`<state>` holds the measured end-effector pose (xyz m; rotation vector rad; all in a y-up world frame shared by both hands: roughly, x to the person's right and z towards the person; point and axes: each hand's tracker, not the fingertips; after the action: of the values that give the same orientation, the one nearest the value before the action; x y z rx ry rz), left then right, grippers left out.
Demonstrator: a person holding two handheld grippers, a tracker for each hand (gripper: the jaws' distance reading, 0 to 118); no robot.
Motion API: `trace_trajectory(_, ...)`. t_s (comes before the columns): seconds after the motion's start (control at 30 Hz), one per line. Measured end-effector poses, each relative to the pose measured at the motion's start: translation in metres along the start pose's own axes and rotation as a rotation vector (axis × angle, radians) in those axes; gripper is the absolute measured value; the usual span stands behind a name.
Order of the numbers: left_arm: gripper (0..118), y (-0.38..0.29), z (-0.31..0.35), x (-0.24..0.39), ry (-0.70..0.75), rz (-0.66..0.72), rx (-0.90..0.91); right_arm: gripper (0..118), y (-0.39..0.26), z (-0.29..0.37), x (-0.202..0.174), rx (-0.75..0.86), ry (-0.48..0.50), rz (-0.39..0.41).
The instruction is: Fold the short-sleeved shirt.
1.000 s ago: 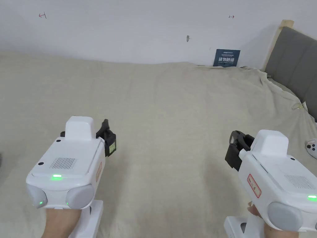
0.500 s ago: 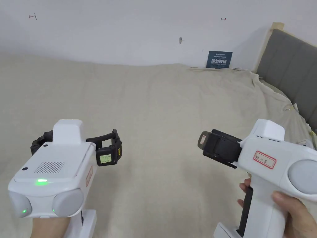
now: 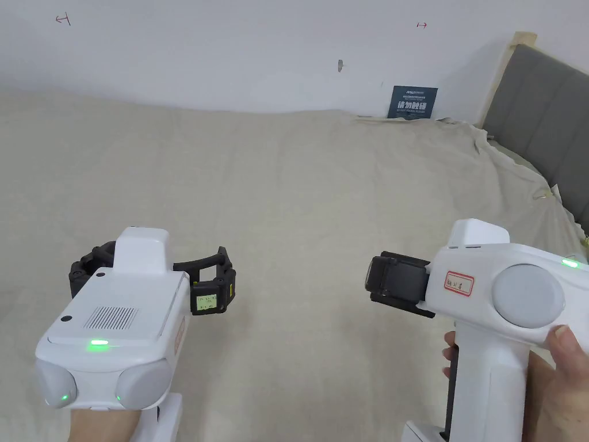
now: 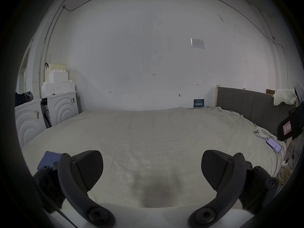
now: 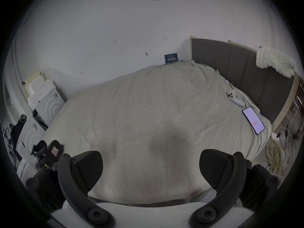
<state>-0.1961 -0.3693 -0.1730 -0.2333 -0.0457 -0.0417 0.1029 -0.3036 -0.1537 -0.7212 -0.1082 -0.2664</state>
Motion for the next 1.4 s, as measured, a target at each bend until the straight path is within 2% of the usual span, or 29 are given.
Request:
trace_trajectory(0.07, 118, 0.001, 0.000, -0.001, 0.001, 0.001, 0.001, 115, 0.000, 0.000, 0.000, 0.026, -0.019, -0.021)
trace_trajectory(0.23, 118, -0.002, -0.002, -0.003, 0.000, 0.013, -0.011, 116, -0.004, -0.004, 0.001, 0.033, -0.005, -0.014)
trace_trajectory(0.4, 118, -0.013, -0.012, -0.004, 0.002, 0.026, -0.037, 116, -0.028, -0.044, -0.001, -0.043, -0.102, 0.188)
trace_trajectory(0.5, 118, -0.027, -0.025, -0.007, 0.017, 0.032, -0.097, 116, -0.046, -0.087, 0.009, -0.100, -0.190, 0.245)
trace_trajectory(0.6, 118, -0.044, -0.046, -0.014, 0.032, 0.051, -0.193, 116, -0.051, -0.125, 0.018, -0.099, -0.268, 0.257)
trace_trajectory(0.7, 118, -0.058, -0.084, -0.024, 0.037, 0.061, -0.312, 116, -0.044, -0.159, 0.026, -0.002, -0.290, 0.257)
trace_trajectory(0.8, 118, -0.064, -0.137, -0.040, 0.072, 0.064, -0.457, 116, -0.026, -0.195, 0.033, -0.006, -0.290, 0.255)
trace_trajectory(0.93, 118, -0.065, -0.206, -0.064, 0.128, 0.193, -0.532, 116, -0.002, -0.246, 0.043, 0.028, -0.296, 0.145)
trace_trajectory(1.03, 118, -0.073, -0.247, -0.072, 0.168, 0.236, -0.588, 116, 0.012, -0.288, 0.048, -0.050, -0.338, 0.116)
trace_trajectory(1.1, 118, -0.080, -0.267, -0.073, 0.165, 0.226, -0.603, 116, 0.014, -0.305, 0.052, -0.052, -0.330, 0.081)
trace_trajectory(1.23, 118, -0.101, -0.282, -0.069, 0.191, 0.130, -0.659, 116, 0.005, -0.326, 0.054, -0.111, -0.320, 0.101)
trace_trajectory(1.27, 118, -0.104, -0.281, -0.068, 0.182, 0.143, -0.640, 116, 0.001, -0.328, 0.055, -0.110, -0.316, 0.105)
trace_trajectory(1.4, 118, -0.103, -0.278, -0.068, 0.192, 0.149, -0.622, 117, 0.001, -0.325, 0.062, -0.099, -0.301, 0.057)
